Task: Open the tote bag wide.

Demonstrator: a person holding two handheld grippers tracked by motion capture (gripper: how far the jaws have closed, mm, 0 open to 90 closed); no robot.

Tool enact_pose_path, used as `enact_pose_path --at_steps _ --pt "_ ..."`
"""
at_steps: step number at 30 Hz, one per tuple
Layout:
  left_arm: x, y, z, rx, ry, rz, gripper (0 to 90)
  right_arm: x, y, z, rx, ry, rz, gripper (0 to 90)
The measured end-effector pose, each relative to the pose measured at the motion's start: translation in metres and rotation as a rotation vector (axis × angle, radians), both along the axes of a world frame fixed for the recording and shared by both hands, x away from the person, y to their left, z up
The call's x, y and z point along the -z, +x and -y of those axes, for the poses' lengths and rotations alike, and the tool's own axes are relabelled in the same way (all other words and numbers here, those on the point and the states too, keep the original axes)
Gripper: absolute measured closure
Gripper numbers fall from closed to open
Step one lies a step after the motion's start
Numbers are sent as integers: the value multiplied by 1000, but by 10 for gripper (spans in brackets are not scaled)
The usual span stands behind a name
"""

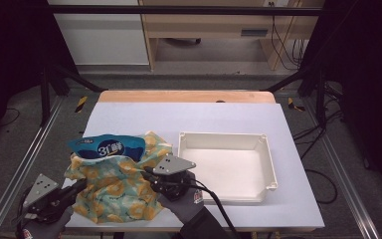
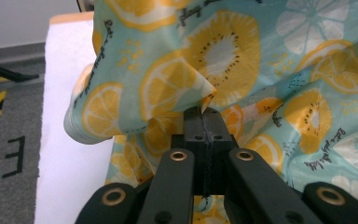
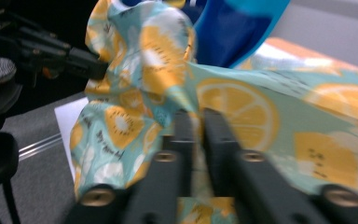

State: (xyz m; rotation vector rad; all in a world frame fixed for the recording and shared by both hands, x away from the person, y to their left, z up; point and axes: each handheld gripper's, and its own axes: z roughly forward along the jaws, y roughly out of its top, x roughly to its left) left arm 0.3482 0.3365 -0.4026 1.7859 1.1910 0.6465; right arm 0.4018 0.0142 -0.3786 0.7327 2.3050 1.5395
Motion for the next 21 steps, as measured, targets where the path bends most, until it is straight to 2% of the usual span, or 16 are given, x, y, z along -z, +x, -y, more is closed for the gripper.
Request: enact_pose_path --at_steps 3,5,7,10,11,12,13,15,19,21 --pt "3 1 0 1 2 -16 900 4 -1 0 -20 -6 -21 898" --pt "4 2 0 -2 2 -21 866 12 -2 0 -38 -26 -47 900" --pt "2 1 -2 -7 -21 -10 837 14 -3 0 -43 -31 -52 900" --pt "-10 -3 -6 -25 -42 40 770 19 -3 -1 -53 -33 -63 900" --pt "-21 -7 -9 -50 -50 85 701 21 -3 -1 -53 -35 -67 900" --pt "-21 -7 -9 -50 -50 85 664 22 -4 -1 -53 -34 -70 900" --pt "-31 -8 -12 -63 -62 100 637 22 -4 0 -53 -36 -70 900" --pt "-36 -7 -12 -64 -60 101 566 22 -4 0 -53 -40 -68 900" --pt "-52 -1 -5 -66 -32 157 504 21 -3 2 -47 -35 -66 900" --pt "-55 1 -4 -66 -30 165 486 20 -3 3 -44 -35 -69 900"
